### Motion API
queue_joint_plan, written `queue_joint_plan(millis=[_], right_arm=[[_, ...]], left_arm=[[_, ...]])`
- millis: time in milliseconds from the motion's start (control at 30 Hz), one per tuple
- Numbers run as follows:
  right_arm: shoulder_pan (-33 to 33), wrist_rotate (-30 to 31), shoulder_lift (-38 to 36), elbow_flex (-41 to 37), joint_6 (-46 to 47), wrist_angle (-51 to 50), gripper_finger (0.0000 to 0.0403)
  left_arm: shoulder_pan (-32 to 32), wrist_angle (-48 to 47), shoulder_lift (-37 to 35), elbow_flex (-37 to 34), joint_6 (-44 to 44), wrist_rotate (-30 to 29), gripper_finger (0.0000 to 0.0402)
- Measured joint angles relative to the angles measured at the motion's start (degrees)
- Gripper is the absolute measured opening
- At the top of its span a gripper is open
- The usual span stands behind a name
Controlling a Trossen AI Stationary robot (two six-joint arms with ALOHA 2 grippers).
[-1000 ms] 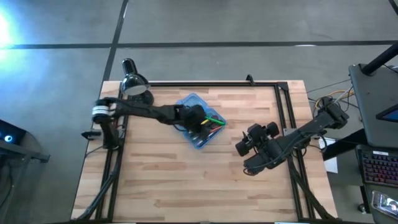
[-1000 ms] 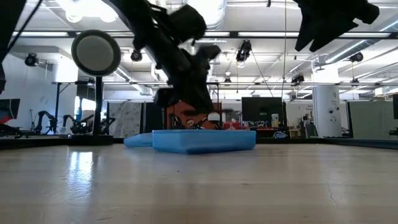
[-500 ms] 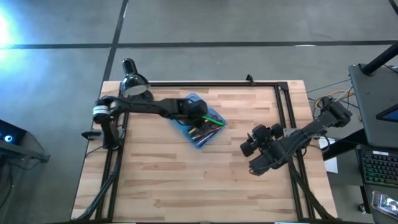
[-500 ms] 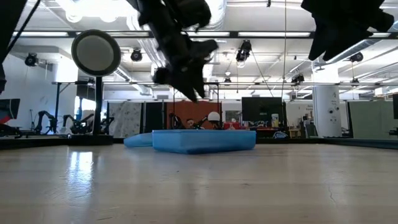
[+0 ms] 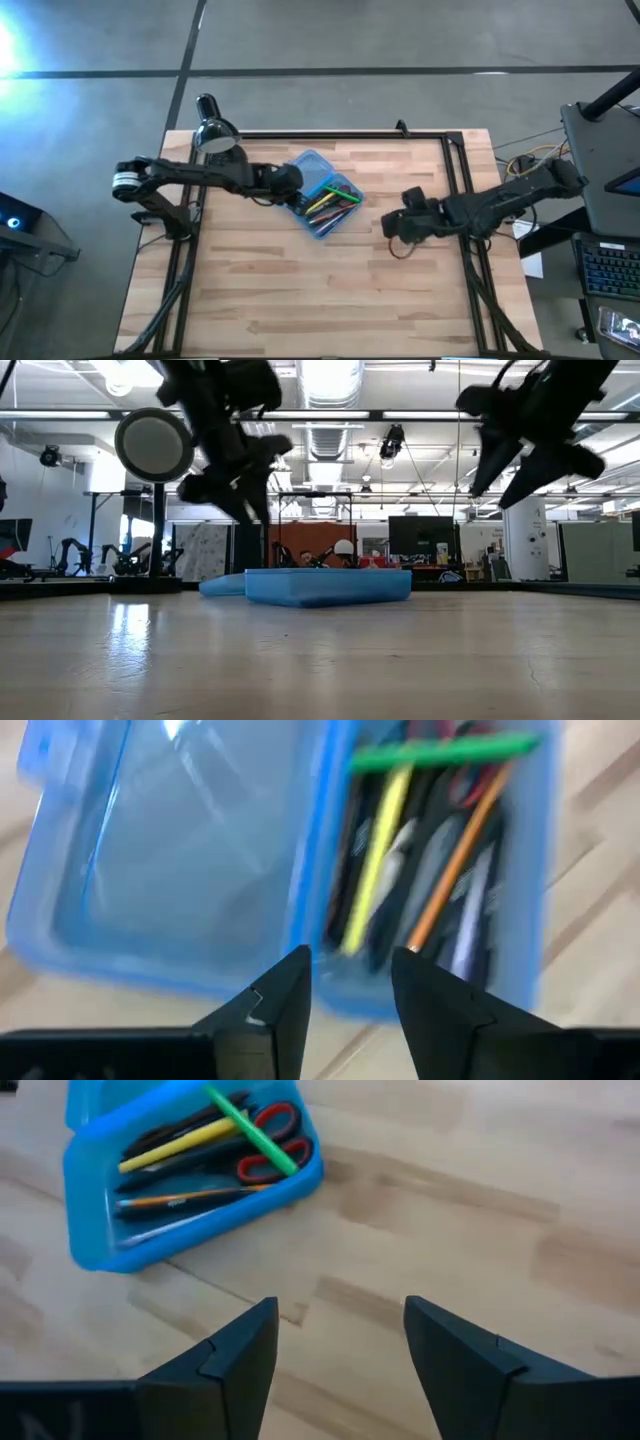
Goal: Pick & place school supplies into a supply box
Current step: Close the supply box
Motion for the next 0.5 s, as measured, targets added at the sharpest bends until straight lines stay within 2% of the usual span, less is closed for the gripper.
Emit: queue_joint_plan(millis=[167, 267, 400, 500], right_arm=[[-8.9, -2.1, 1.0, -2.1, -0.5, 5.5, 0.0189], [-13.8, -4.3, 1.4, -1.4, -6.6, 7.8, 0.0174], [-16.0, -5.4, 1.9, 0.3, -12.7, 9.5, 0.016], [-17.9, -5.8, 2.5, 0.4, -13.4, 9.7, 0.0148]], left_arm=[[-1.0, 2.8, -2.5, -6.8, -3.1, 0.0, 0.0124], [-1.8, 4.9, -4.1, -9.1, -3.9, -0.1, 0.0124], [-2.1, 7.7, -6.0, -11.0, -3.9, -0.7, 0.0124], [-2.1, 7.7, -6.8, -11.4, -4.2, -3.7, 0.0124]])
